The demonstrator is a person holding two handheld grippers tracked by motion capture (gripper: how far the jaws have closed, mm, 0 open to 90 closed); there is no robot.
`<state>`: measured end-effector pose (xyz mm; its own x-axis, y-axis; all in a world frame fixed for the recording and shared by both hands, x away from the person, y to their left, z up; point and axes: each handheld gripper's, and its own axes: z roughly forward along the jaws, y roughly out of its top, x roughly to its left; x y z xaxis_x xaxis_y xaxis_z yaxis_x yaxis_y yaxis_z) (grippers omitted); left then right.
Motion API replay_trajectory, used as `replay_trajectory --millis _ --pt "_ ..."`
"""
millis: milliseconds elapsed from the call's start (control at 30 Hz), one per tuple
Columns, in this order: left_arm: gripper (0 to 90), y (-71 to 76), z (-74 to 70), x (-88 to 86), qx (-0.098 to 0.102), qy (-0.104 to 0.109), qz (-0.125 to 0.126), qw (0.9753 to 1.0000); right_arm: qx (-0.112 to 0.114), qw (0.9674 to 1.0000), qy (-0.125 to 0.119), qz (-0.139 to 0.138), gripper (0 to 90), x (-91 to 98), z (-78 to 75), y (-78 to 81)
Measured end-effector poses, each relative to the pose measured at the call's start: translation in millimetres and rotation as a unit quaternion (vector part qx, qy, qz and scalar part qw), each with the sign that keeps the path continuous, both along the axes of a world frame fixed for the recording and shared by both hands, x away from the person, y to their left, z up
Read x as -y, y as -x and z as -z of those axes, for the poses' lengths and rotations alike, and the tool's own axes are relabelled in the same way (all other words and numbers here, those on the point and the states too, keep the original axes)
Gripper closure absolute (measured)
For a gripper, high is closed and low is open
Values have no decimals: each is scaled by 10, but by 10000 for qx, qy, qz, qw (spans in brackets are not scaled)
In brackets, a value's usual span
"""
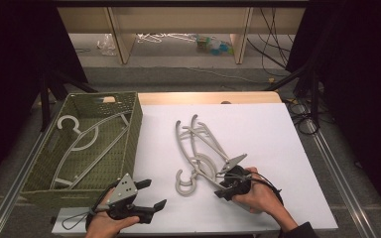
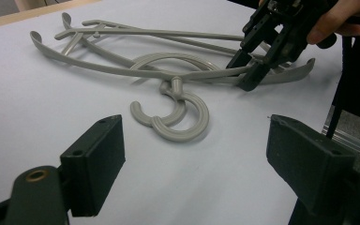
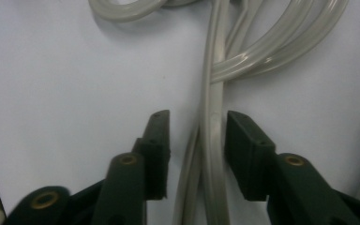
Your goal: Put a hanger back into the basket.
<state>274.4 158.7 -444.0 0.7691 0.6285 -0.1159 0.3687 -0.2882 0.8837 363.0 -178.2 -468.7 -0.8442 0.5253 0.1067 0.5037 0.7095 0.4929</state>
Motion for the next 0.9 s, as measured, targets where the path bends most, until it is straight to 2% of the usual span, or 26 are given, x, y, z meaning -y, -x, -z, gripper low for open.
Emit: replay_trajectory --millis 67,100,233,333,400,500,667,800,833,900 --pt "196 2 4 2 -34 3 -8 10000 -69 10000 -38 17 694 -13 -7 -25" --pt "196 4 6 4 -47 10 -17 10000 -91 10000 19 31 736 -19 -4 -33" --pt "196 -1 3 5 -19 22 -2 10000 -117 9999 46 23 745 -22 -18 -49" --pt "196 -1 6 3 -31 -19 10 10000 -34 9999 140 9 764 -16 -55 -35" --pt "197 -11 8 10 -15 20 24 10000 5 9999 138 -40 775 -5 -71 -36" --pt "199 -14 4 15 -9 -41 17 10000 56 9998 143 -131 810 14 -135 -28" --pt "202 -53 -3 27 18 -25 27 10000 145 9993 182 -294 814 55 -242 -7" --pt "219 -124 -9 46 109 -139 -75 9998 232 9988 118 -425 815 99 -330 5" --pt "234 -158 -8 53 240 -283 -66 9993 244 9986 100 -450 816 115 -358 14" --pt "250 -222 24 95 303 -459 -86 9984 223 9982 35 -562 818 157 -410 28"
